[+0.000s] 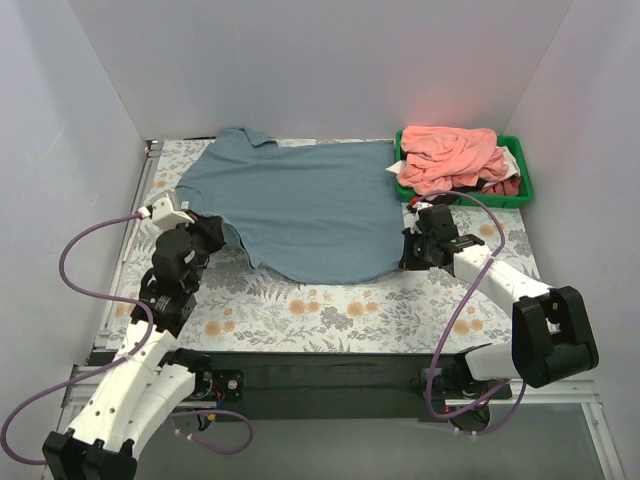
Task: Fold and stack the t-shirts
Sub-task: Fold the tshirt
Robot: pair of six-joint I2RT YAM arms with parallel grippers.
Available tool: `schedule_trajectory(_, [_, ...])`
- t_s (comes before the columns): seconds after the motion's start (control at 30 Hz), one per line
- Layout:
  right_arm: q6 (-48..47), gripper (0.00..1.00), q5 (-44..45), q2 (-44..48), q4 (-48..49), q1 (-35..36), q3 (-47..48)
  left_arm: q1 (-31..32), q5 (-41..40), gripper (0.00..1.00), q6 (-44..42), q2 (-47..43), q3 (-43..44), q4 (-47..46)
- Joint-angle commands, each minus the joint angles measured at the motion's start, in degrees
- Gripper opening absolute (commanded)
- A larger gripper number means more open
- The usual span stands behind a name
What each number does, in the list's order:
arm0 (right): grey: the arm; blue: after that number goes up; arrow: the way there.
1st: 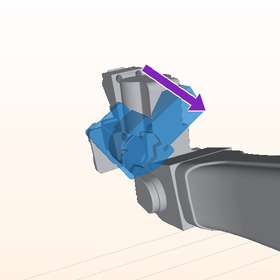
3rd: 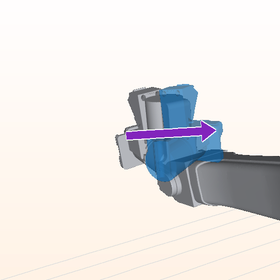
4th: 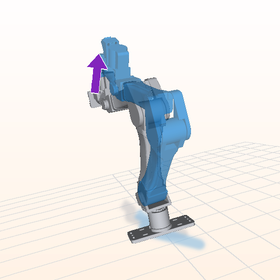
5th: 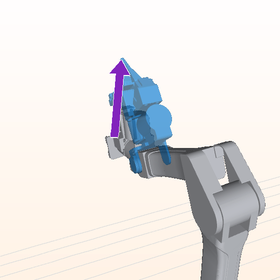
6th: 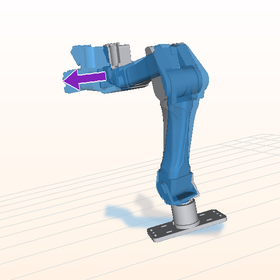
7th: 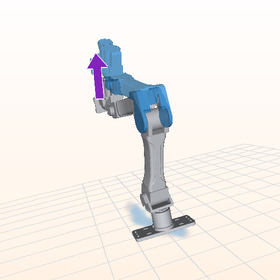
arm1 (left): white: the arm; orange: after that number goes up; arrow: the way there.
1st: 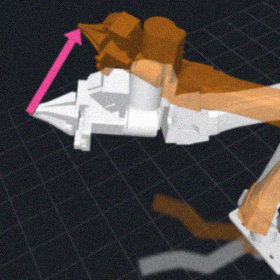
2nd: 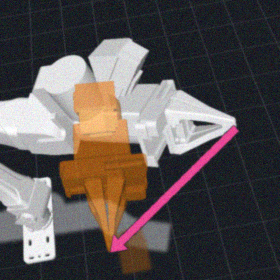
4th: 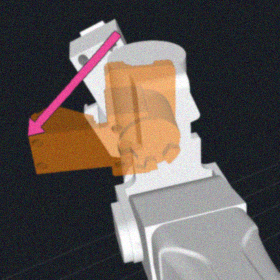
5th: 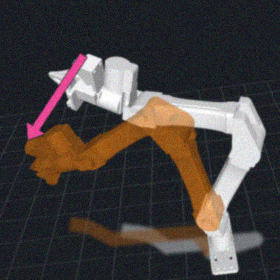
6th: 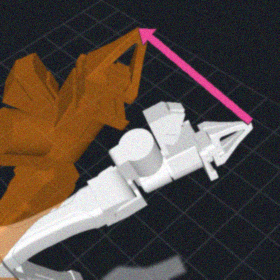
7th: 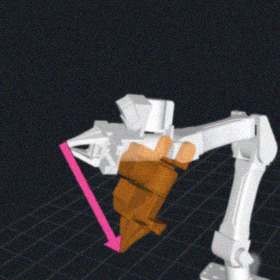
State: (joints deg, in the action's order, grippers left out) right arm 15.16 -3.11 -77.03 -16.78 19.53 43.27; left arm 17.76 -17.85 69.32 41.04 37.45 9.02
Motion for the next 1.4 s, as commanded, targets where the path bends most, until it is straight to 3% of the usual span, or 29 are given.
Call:
schedule_trajectory(0.0, [-0.48,0.01,-0.23,0.92,-1.33,-0.02,-0.72,0.17,0.44,0.00,0.98,-3.85,1.49,2.93])
schedule_trajectory(0.33, [-1.97,0.01,-1.02,5.92,-3.88,-0.02,-4.85,2.62,-2.18,0.00,4.51,-11.50,0.86,10.84])
schedule_trajectory(0.73, [-1.45,0.01,-0.40,12.08,-7.13,0.07,-5.83,6.15,-6.41,0.00,5.74,-14.32,3.77,15.95])
schedule_trajectory(1.17, [-1.27,0.01,-0.31,1.20,-3.26,0.07,3.83,6.06,-12.47,0.00,-3.56,-1.32,0.34,-5.39])
schedule_trajectory(1.37, [-1.71,0.01,0.30,-4.70,-3.26,-0.63,8.67,3.35,-8.37,0.00,-6.91,6.84,0.78,-14.19])
